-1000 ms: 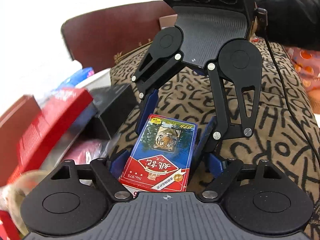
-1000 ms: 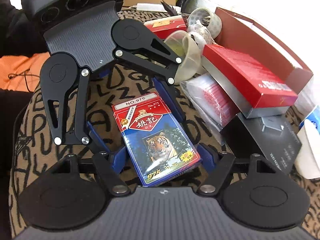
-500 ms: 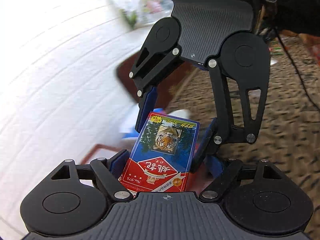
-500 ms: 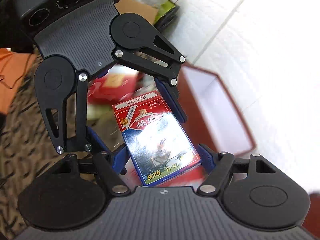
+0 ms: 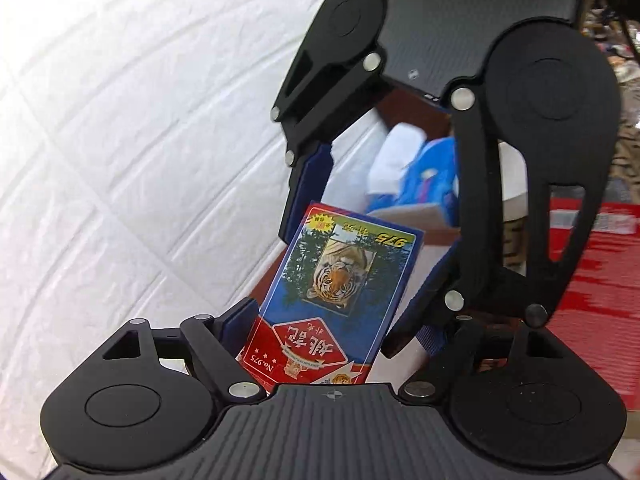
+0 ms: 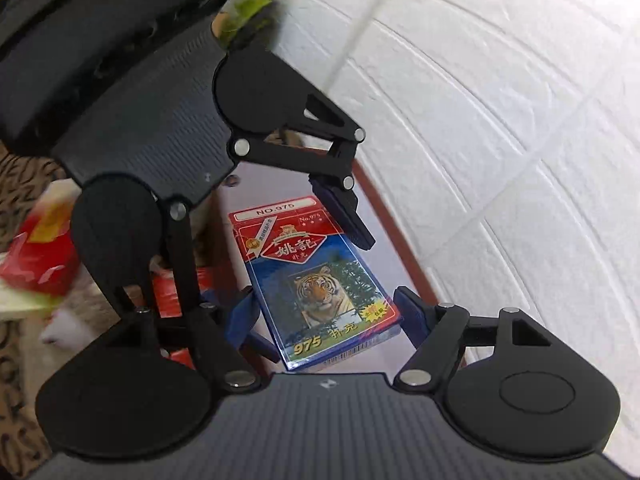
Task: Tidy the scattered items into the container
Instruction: 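Lower the card box into the brown box and open the right gripper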
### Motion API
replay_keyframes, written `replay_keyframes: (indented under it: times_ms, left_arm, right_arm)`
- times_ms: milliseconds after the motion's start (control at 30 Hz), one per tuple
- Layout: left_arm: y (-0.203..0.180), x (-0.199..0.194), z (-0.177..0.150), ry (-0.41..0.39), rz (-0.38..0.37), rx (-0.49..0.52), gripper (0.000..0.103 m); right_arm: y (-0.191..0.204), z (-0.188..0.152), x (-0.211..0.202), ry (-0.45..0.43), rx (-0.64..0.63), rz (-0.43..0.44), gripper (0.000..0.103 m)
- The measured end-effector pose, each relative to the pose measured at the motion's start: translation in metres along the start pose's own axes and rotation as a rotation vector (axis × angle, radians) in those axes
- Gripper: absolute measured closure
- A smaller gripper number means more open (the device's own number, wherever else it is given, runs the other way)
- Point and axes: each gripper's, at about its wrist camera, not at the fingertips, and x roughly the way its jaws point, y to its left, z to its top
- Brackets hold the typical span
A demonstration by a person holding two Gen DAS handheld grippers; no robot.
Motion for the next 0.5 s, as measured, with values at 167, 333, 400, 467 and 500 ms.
replay_keyframes:
  times_ms: [167,333,400,467,500]
  left_arm:
    - [0.013,0.034,-0.009,0.03,-0.007,-0.043,0.0]
    - [0.017,0.033,-0.013,0.026,0.02,-0.084,0.0]
    - [0.014,0.027,-0.013,0.041,0.05,-0.104,0.0]
    - [0.008,0.014,-0.012,0.041,0.131,-0.118,0.0]
    - [0.006,0.004,-0.012,0.035,0.162,-0.135,0.0]
  right_arm:
    - [-0.023,-0.018,0.031,0.025,0.069,-0.002,0.01]
    - [-0.034,-0.038,0.027,-0.034,0.167,-0.007,0.006]
    - [-0.027,-0.043,0.017,-0.045,0.177,-0.036,0.005]
    - [-0.017,-0.043,0.005,-0.052,0.178,-0.067,0.005]
    - [-0.008,-0.044,-0.006,-0.06,0.171,-0.098,0.005]
